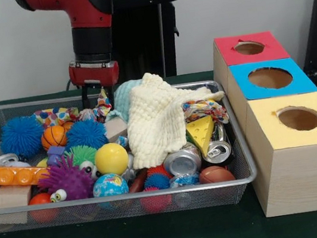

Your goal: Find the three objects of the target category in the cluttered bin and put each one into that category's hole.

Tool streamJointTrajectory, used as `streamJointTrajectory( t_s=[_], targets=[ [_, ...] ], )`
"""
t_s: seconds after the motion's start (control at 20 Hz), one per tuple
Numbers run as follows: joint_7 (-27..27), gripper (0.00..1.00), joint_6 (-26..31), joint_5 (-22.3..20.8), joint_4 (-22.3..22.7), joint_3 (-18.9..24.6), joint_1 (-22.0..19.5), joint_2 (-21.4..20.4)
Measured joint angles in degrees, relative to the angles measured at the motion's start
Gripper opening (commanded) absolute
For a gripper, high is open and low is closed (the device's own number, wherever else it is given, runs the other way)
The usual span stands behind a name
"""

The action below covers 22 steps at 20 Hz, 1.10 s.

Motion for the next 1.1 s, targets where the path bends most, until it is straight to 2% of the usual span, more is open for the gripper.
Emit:
streamJointTrajectory(
  t_s=[0.2,0.4,0.65,0.85,1.1],
  targets=[
    [0.00,1.00,0.05,-2.30,-0.72,0.37,-1.86,0.02],
    [0.00,1.00,1.49,-6.06,-2.60,0.66,-5.40,-0.29],
    [0.00,1.00,3.57,-8.05,-4.38,0.99,-7.26,-0.31],
    [0.00,1.00,8.74,-8.61,-8.52,2.66,-9.46,0.70],
    [0.00,1.00,13.33,-9.39,-10.86,4.21,-10.79,1.43]
  ],
)
